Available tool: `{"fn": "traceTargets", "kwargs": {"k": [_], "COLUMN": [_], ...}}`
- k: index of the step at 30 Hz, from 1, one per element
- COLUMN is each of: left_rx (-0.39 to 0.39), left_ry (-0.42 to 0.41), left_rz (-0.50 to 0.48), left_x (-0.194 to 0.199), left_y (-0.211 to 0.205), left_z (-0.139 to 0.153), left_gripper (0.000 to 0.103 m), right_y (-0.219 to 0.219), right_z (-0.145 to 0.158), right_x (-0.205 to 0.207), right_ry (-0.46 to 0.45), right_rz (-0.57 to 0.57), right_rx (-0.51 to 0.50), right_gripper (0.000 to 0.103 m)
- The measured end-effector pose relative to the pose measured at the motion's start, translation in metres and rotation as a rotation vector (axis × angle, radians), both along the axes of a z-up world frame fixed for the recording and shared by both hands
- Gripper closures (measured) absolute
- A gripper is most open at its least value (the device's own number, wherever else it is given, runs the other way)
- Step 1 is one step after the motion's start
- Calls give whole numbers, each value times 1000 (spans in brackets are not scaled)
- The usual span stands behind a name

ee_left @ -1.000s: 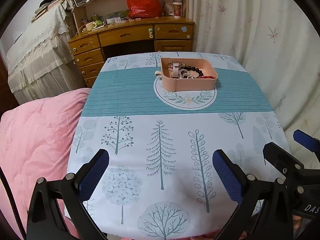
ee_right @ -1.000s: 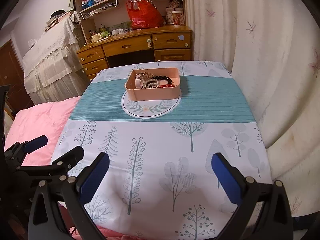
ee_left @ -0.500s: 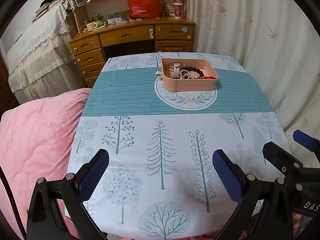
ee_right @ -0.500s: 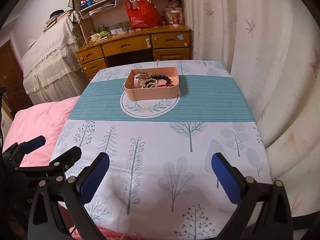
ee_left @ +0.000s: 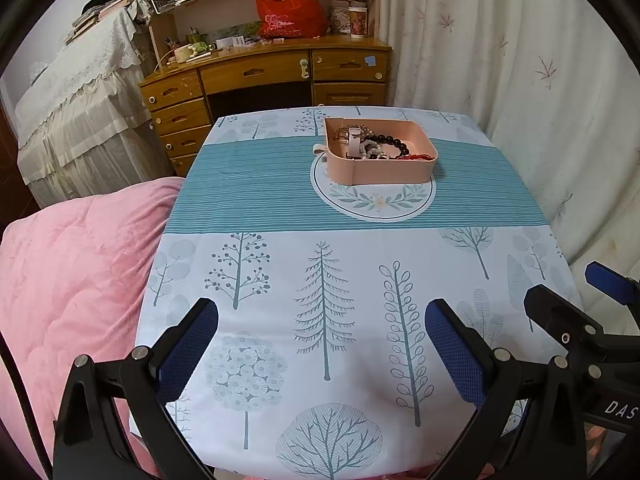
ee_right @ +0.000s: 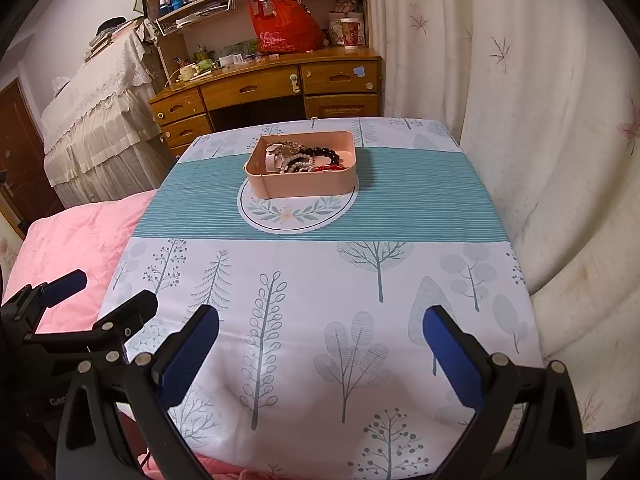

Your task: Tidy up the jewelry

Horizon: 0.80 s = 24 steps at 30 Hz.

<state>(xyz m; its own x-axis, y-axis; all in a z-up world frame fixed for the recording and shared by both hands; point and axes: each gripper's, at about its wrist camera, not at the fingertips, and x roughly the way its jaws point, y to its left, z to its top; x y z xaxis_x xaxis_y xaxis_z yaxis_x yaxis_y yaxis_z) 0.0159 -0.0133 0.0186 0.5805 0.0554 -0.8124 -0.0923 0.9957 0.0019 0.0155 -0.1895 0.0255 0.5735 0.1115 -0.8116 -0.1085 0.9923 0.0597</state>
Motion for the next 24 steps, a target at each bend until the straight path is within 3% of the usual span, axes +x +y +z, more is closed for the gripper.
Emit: {"fn": "traceTargets", "kwargs": {"k": [24], "left_rx": [11], "left_ry": [0], "left_rz": [7], "left_x": [1], "left_y": [-1], "left_z": [0], "left_gripper": [1], "right_y": [1], "right_z": [-1], "right_x": [2], "right_ry": [5], "right_rz": [-1], "right_rx": [-10], "right_gripper": [1]}}
